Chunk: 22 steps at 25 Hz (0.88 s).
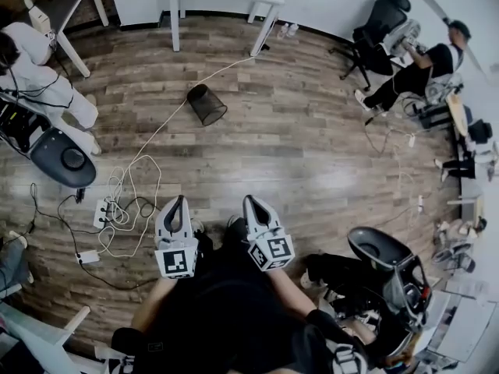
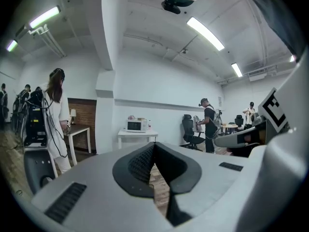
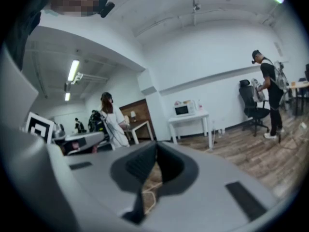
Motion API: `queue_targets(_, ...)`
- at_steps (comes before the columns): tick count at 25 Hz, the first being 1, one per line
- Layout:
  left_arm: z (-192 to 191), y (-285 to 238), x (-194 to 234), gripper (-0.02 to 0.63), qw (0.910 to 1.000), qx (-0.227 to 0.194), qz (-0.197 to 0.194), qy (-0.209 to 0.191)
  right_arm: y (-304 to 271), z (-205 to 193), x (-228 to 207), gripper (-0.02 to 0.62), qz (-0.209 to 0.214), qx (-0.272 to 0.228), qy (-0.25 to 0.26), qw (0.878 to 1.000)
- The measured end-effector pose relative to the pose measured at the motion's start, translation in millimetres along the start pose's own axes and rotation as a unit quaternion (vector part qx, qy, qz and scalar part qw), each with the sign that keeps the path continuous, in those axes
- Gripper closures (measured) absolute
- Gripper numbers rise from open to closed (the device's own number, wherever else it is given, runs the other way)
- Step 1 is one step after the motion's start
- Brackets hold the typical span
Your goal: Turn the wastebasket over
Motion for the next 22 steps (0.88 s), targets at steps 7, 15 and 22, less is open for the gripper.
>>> queue_targets(7,-11,-17,11,0.572,0.9999,0.005,0.016,-0.003,-27,2,-18,0.563,0.002,0.01,0.004,1.0)
queue_targets(15,-15,-86,-6,0.572,0.9982,0.019,0.053,-0.018,-95,18,-80,0.561,0.044,0.022,-0.003,0.999)
queue_targets(22,-10,-173,-36,0.572,0.9941,0.02,0.106,-0.011,-161,49,-153,0.561,0.101,0.033,-0.004,0.994)
Point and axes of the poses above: the fingertips, and each gripper's own axes: y backward along the fingers, x to its left, z out of its top, the point moved 3 cm from there along y, backward along the fingers, and after that the axes turned 5 degrees about -x, right-handed, at the moved point
